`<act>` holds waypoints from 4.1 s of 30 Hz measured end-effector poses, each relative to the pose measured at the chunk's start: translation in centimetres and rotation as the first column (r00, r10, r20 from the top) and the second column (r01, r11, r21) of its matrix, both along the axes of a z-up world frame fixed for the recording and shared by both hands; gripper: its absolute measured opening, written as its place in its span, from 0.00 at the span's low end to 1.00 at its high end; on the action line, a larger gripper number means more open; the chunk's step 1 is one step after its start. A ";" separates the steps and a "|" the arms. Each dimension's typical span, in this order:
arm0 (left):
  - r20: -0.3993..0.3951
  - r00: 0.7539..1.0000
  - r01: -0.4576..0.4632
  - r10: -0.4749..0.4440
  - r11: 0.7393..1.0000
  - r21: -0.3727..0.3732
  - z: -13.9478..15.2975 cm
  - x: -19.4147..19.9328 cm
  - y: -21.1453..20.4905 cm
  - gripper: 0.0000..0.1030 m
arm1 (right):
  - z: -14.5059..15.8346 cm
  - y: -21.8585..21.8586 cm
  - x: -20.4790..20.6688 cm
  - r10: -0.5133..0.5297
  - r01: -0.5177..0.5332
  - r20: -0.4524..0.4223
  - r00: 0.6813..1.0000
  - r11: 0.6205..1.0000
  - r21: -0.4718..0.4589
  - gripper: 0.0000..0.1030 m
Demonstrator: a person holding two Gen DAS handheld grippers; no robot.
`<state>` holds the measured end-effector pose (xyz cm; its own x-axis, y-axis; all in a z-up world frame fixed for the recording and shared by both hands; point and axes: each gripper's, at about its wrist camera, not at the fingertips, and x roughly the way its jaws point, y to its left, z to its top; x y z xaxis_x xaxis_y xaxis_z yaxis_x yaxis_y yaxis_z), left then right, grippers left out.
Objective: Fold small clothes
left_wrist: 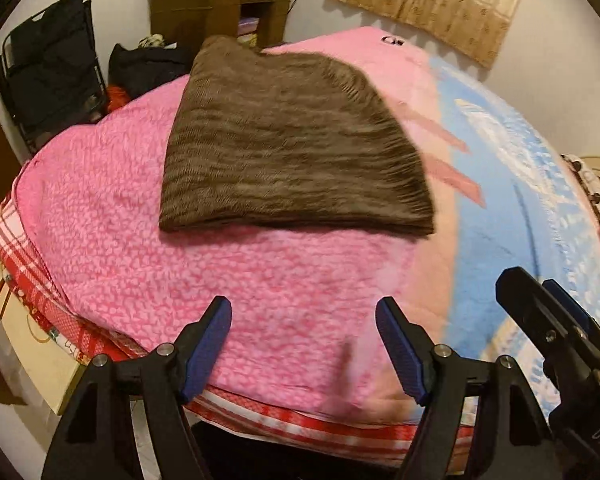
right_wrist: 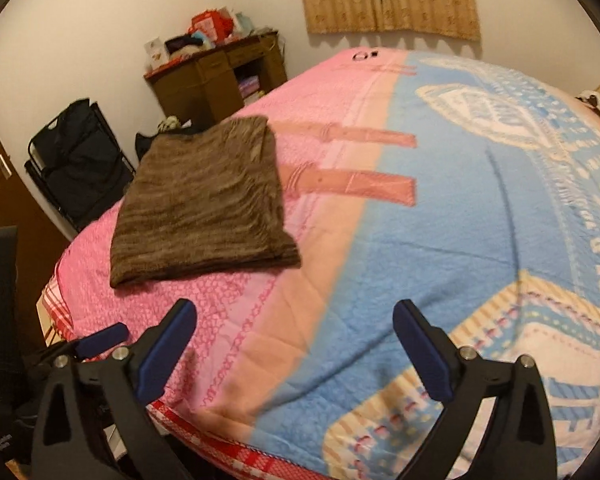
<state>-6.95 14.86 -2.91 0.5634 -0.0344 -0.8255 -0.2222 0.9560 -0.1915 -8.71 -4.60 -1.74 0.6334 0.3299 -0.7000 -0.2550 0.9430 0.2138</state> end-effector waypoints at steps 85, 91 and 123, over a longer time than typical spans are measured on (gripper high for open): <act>0.467 0.884 -0.166 -0.022 0.919 0.357 13.0 -11.4 0.8 0.89 | 11.3 0.3 -9.7 -0.156 0.113 0.554 0.818 0.987 0.111 1.00; 0.456 0.890 -0.160 -0.022 0.920 0.358 12.8 -11.2 0.8 0.89 | 11.0 0.2 -9.8 -0.152 0.110 0.544 0.825 0.988 0.109 1.00; 0.476 0.879 -0.173 -0.035 0.907 0.385 12.7 -10.6 0.4 0.89 | 10.8 0.1 -9.7 -0.150 0.108 0.541 0.827 0.988 0.110 1.00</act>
<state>-17.59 15.22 9.82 0.8685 0.2964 -0.3973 -0.2752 0.9550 0.1110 -18.44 -4.50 9.10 0.9453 0.2539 -0.2046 -0.2274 0.9630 0.1443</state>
